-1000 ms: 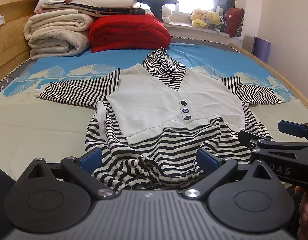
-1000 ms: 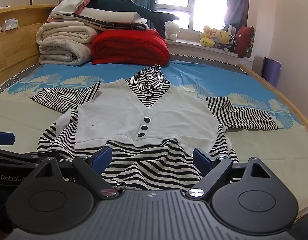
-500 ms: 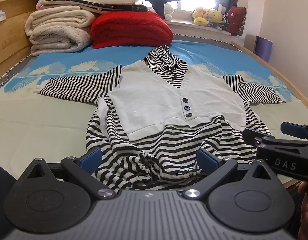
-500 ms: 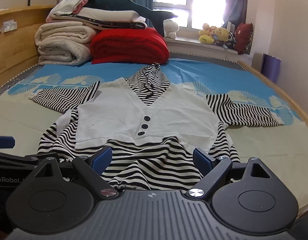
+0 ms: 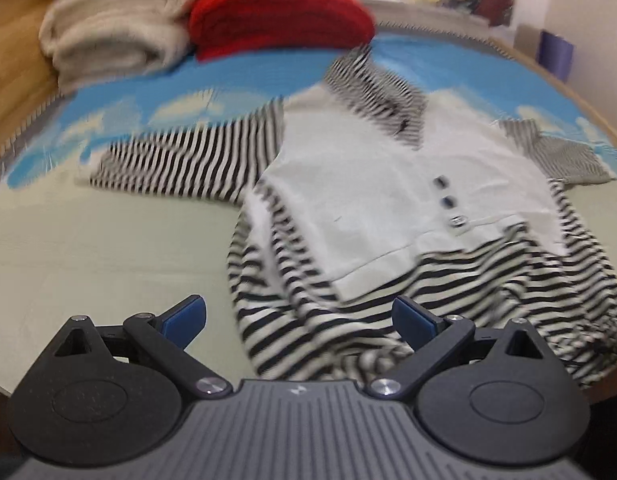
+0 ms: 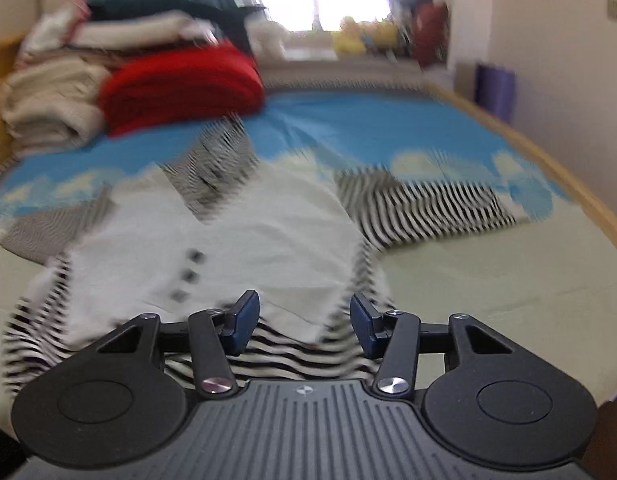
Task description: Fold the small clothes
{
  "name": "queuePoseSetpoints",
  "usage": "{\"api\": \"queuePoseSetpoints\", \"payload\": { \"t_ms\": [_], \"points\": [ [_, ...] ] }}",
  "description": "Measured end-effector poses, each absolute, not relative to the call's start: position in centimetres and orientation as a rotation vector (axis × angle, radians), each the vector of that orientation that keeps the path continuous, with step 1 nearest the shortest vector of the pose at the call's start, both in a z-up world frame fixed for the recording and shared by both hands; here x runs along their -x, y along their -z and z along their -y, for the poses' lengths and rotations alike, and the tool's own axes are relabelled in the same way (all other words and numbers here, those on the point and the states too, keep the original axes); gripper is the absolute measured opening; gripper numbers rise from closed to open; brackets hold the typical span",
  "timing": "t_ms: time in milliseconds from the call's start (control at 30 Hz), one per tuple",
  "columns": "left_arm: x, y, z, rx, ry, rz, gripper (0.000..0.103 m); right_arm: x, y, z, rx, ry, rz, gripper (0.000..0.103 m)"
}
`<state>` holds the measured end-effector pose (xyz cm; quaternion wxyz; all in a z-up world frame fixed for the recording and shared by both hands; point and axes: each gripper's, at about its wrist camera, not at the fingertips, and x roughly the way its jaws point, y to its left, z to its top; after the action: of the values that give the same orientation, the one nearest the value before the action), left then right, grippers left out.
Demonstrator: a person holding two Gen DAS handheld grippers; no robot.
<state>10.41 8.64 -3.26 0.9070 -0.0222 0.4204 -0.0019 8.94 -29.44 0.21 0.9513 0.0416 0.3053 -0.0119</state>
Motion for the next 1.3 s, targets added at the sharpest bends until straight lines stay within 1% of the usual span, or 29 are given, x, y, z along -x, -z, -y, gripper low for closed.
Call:
{"api": "queuePoseSetpoints", "payload": {
  "t_ms": [67, 100, 167, 200, 233, 333, 400, 433, 467, 533, 567, 600, 667, 767, 833, 933, 967, 1033, 1067, 1100, 1133, 1167, 1200, 1300],
  "points": [
    [-12.1, 5.1, -10.3, 0.119, -0.015, -0.970, 0.094, -11.0, 1.9, 31.4, -0.104, 0.057, -0.747, 0.052],
    [-12.6, 5.9, -11.0, 0.160, -0.021, -1.011, 0.090, -11.7, 2.8, 32.4, -0.117, 0.072, -0.782, 0.052],
    [-13.3, 7.6, -12.3, 0.231, -0.043, -1.079, 0.082, -12.7, 5.6, 33.4, -0.135, 0.110, -0.932, 0.052],
    [-13.4, 8.2, -12.6, 0.245, -0.059, -1.124, 0.081, -12.8, 6.7, 33.4, -0.129, 0.128, -0.987, 0.052],
    [-13.4, 8.7, -12.8, 0.246, -0.065, -1.166, 0.079, -12.9, 7.5, 33.6, -0.127, 0.141, -1.021, 0.053],
    [-13.5, 9.6, -12.0, 0.205, -0.049, -1.218, 0.074, -12.9, 9.0, 33.4, -0.127, 0.144, -1.084, 0.053],
    [-13.4, 9.7, -11.6, 0.152, -0.040, -1.230, 0.065, -13.1, 9.7, 33.1, -0.108, 0.142, -1.131, 0.053],
    [-13.2, 9.8, -11.4, 0.133, -0.030, -1.224, 0.047, -13.1, 9.9, 32.9, -0.099, 0.146, -1.144, 0.053],
    [-13.0, 9.8, -11.4, 0.113, -0.025, -1.232, 0.023, -13.0, 10.0, 32.8, -0.096, 0.150, -1.150, 0.051],
    [-12.4, 9.5, -11.4, 0.073, -0.038, -1.236, 0.001, -13.0, 10.2, 32.7, -0.104, 0.155, -1.153, 0.039],
    [-12.1, 9.3, -11.3, 0.035, -0.054, -1.225, 0.001, -12.9, 10.4, 32.9, -0.110, 0.151, -1.156, 0.021],
    [-11.7, 9.0, -11.4, 0.018, -0.064, -1.214, 0.001, -12.8, 10.5, 33.0, -0.123, 0.143, -1.158, 0.006],
    [-11.1, 8.3, -12.1, 0.021, -0.076, -1.188, 0.001, -12.5, 10.3, 33.1, -0.151, 0.144, -1.150, 0.004],
    [-10.0, 7.5, -13.2, 0.050, -0.091, -1.166, 0.001, -11.6, 9.1, 33.4, -0.166, 0.175, -1.115, 0.003],
    [-9.7, 7.4, -13.4, 0.041, -0.108, -1.171, 0.001, -11.0, 8.5, 33.9, -0.221, 0.167, -1.106, 0.003],
    [-9.9, 8.1, -13.3, 0.018, -0.131, -1.207, 0.002, -11.0, 8.7, 34.4, -0.220, 0.181, -1.128, 0.003],
    [-10.1, 8.0, -13.2, 0.004, -0.139, -1.216, 0.008, -11.1, 8.8, 34.6, -0.228, 0.176, -1.139, 0.003],
    [-10.2, 7.8, -13.0, 0.012, -0.141, -1.192, 0.013, -11.3, 9.0, 34.5, -0.227, 0.161, -1.161, 0.004],
    [-10.2, 6.9, -12.8, 0.023, -0.147, -1.140, 0.018, -11.4, 8.9, 34.2, -0.210, 0.158, -1.160, 0.009],
    [-10.1, 6.1, -12.7, 0.023, -0.149, -1.094, 0.023, -11.4, 8.5, 34.0, -0.189, 0.164, -1.139, 0.016],
    [-10.0, 5.2, -12.4, 0.025, -0.139, -1.039, 0.034, -11.2, 7.8, 33.7, -0.164, 0.171, -1.095, 0.021],
    [-10.0, 4.6, -12.1, 0.043, -0.116, -0.994, 0.037, -11.2, 7.1, 33.3, -0.139, 0.173, -1.050, 0.031],
    [-9.9, 4.1, -11.8, 0.076, -0.080, -0.964, 0.037, -11.2, 6.4, 33.0, -0.120, 0.166, -1.009, 0.038],
    [-10.5, 4.0, -11.0, 0.205, 0.054, -0.965, 0.040, -10.7, 4.8, 32.0, -0.104, 0.090, -0.913, 0.042]
  ]
}}
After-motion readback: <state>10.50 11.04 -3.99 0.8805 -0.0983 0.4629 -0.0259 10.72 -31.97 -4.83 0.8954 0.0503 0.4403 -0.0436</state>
